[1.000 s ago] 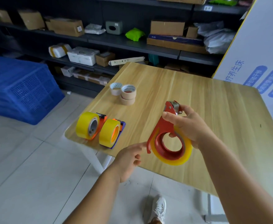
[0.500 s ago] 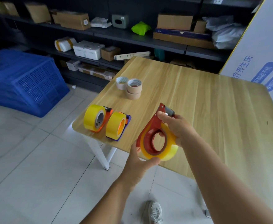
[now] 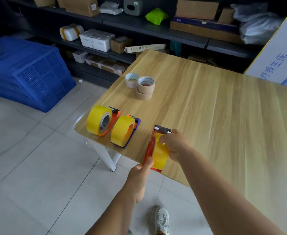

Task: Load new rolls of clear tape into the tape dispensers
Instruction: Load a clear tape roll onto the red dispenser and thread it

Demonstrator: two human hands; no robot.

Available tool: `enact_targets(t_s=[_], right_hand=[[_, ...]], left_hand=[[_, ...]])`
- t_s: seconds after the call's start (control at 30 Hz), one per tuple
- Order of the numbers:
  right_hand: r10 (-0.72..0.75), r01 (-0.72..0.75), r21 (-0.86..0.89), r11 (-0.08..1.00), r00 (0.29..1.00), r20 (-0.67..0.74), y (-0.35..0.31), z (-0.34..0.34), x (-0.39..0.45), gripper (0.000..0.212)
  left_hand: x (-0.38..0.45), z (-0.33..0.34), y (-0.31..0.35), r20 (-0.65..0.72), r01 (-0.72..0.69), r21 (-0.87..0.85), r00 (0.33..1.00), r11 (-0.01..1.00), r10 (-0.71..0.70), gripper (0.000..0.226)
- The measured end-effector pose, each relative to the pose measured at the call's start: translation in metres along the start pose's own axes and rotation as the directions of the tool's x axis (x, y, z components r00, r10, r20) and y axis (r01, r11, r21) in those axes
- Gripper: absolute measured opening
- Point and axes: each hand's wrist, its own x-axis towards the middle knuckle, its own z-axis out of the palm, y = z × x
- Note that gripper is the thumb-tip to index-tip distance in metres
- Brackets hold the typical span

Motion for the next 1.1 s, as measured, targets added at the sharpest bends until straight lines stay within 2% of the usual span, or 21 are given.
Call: enact_targets(t_s=[0.07, 0.13, 0.33, 0.37, 0.5, 0.57, 0.67, 0.77, 0.9, 0.93, 1.03, 1.1], right_hand=[[0.023, -0.024, 0.009, 1.0, 1.0, 0.016, 0.003, 0.002, 0.004, 0.067], [0.026, -0.026, 0.014, 1.0, 1.0, 0.013, 0.005, 0.006, 0.01, 0.078], [0.034, -0.033, 0.015, 0.999, 0.999, -0.036, 0.005, 0.011, 0.022, 0.089], [0.036, -0.036, 0.013, 0.999, 0.999, -0.036, 0.005, 0.011, 0.024, 0.09], [0.045, -0.044, 0.024, 0.999, 0.998, -0.034, 0.007, 0.01, 0.03, 0.089], [0.045, -0.043, 0.031, 0.999, 0.998, -0.037, 0.009, 0.011, 0.032, 0.087], [0.043, -0.042, 0.027, 0.999, 0.998, -0.042, 0.011, 0.013, 0.033, 0.083], [0.044, -0.044, -0.002, 0.999, 0.998, -0.036, 0.01, 0.012, 0.031, 0.078], [0.036, -0.037, -0.026, 0.999, 0.999, -0.026, 0.008, 0.009, 0.028, 0.074], [0.035, -0.036, -0.021, 0.999, 0.999, -0.026, 0.009, 0.009, 0.028, 0.073], [0.016, -0.016, -0.011, 1.0, 0.999, -0.04, 0.011, 0.011, 0.026, 0.073], [-0.002, 0.001, -0.014, 1.0, 0.998, -0.056, 0.012, 0.013, 0.024, 0.074]], left_hand=[[0.007, -0.002, 0.0, -0.029, 0.034, 0.0, 0.999, 0.999, -0.034, 0.033], [0.011, -0.002, 0.002, -0.053, 0.041, 0.025, 0.998, 0.999, -0.039, 0.047], [0.021, -0.001, 0.019, -0.075, 0.085, 0.083, 0.994, 0.993, -0.079, 0.087], [0.023, -0.001, 0.021, -0.072, 0.102, 0.1, 0.993, 0.99, -0.095, 0.087], [0.026, -0.002, 0.028, -0.064, 0.141, 0.162, 0.989, 0.977, -0.133, 0.062], [0.028, -0.003, 0.031, -0.071, 0.165, 0.185, 0.985, 0.969, -0.155, 0.069], [0.029, -0.002, 0.032, -0.081, 0.178, 0.194, 0.983, 0.965, -0.166, 0.067], [0.027, -0.003, 0.034, -0.105, 0.175, 0.271, 0.983, 0.947, -0.151, 0.076], [0.024, -0.005, 0.039, -0.132, 0.202, 0.323, 0.977, 0.925, -0.167, 0.074], [0.024, -0.005, 0.041, -0.152, 0.183, 0.345, 0.979, 0.921, -0.138, 0.067], [0.022, -0.002, 0.046, -0.21, 0.044, 0.528, 0.974, 0.848, 0.08, 0.047], [0.018, 0.0, 0.05, -0.225, -0.012, 0.555, 0.96, 0.832, 0.164, 0.046]])
